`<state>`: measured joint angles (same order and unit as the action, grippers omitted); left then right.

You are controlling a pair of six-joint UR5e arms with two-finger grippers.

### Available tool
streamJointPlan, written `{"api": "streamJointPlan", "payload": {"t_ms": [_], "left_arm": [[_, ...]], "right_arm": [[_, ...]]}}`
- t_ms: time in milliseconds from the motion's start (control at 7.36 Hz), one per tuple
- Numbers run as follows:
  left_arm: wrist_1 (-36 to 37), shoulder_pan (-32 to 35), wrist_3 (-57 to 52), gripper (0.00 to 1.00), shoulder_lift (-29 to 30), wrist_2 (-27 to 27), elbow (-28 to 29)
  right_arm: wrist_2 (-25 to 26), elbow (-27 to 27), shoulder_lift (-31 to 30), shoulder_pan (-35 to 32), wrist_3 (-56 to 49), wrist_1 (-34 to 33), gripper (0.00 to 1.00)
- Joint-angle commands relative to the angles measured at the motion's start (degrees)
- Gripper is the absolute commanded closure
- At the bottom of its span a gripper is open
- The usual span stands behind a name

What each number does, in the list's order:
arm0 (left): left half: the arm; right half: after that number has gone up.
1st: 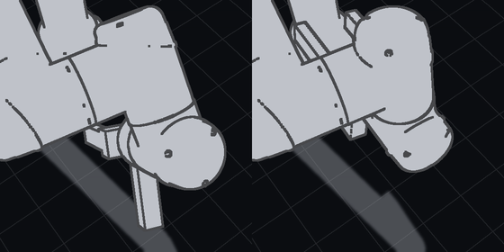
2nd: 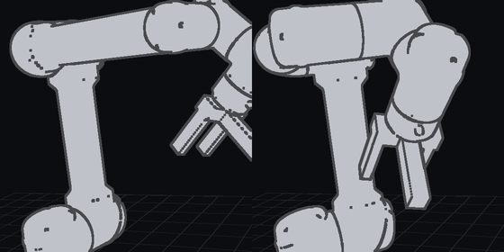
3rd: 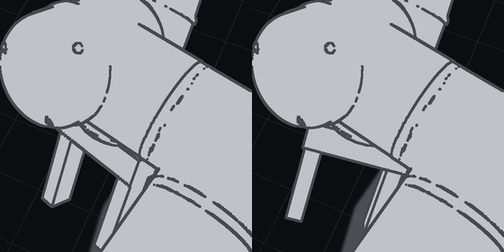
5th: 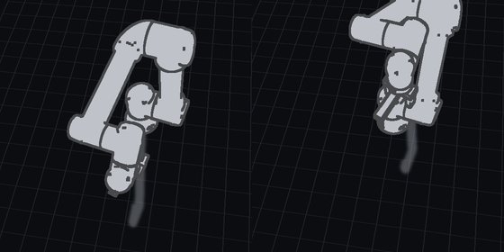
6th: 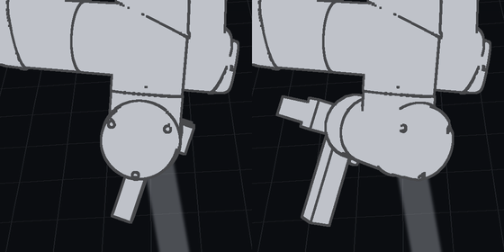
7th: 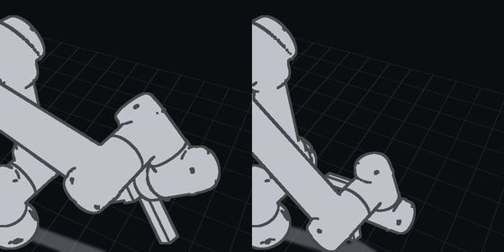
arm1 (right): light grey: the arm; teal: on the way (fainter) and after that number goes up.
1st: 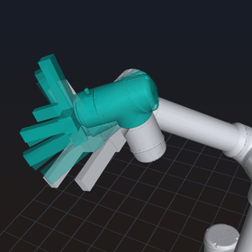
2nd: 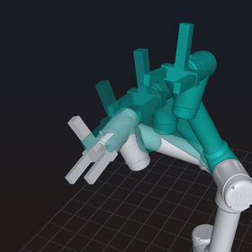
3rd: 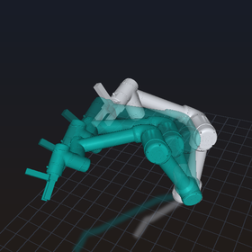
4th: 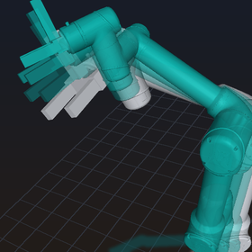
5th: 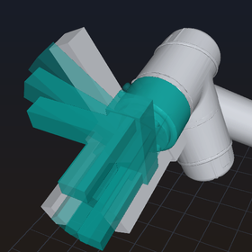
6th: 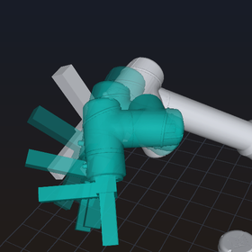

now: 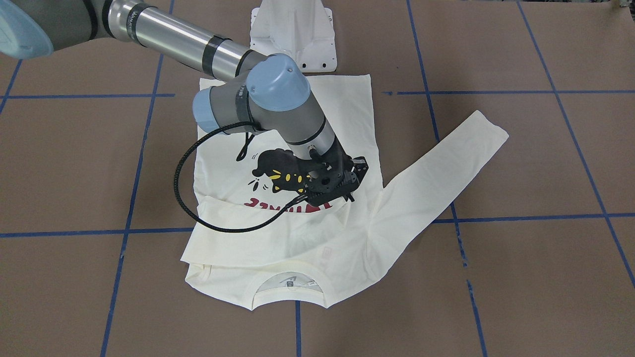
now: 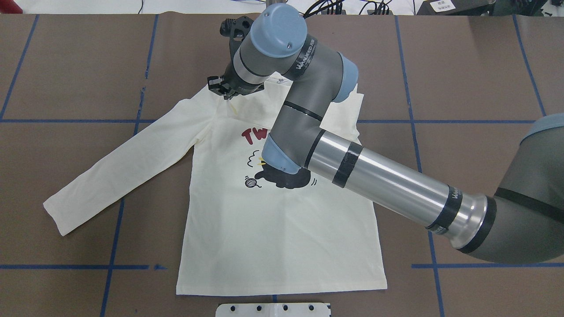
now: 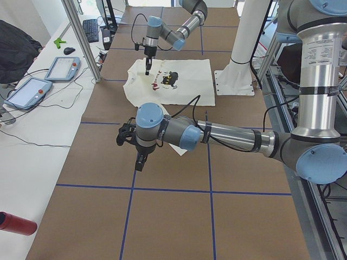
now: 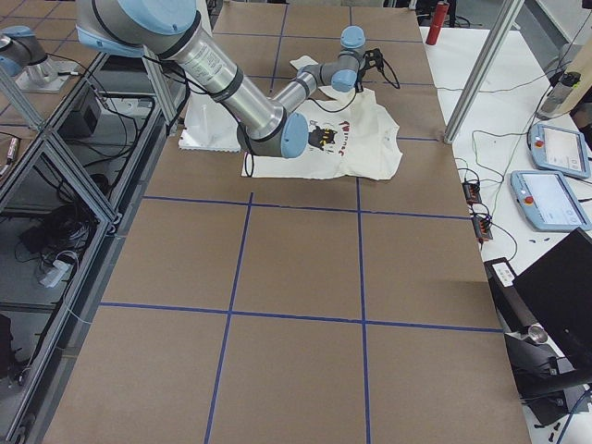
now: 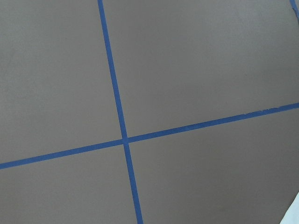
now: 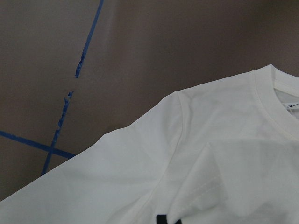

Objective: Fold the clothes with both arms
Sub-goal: 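Carry the sleeve cuff with the right gripper across the shirt toward the collar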

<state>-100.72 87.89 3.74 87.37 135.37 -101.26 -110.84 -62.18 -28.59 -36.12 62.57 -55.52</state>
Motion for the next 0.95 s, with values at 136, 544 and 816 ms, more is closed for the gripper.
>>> {"api": "streamJointPlan", "payload": {"t_ms": [136, 544, 816], "left_arm": [[-0.1, 0.0, 0.0, 0.00, 0.0, 0.0, 0.2], [-2.3, 0.0, -0.1, 0.00, 0.1, 0.0, 1.8], [-5.3, 0.0, 0.1, 0.00, 0.1, 0.0, 3.7]], "right_arm": [[5.0, 5.7, 3.8, 3.0, 0.0, 5.8, 1.00], [8.1, 8.2, 5.0, 5.4, 0.1, 11.0, 0.01], [11.4, 8.4, 5.0, 6.9, 1.4, 11.2, 0.00]]}}
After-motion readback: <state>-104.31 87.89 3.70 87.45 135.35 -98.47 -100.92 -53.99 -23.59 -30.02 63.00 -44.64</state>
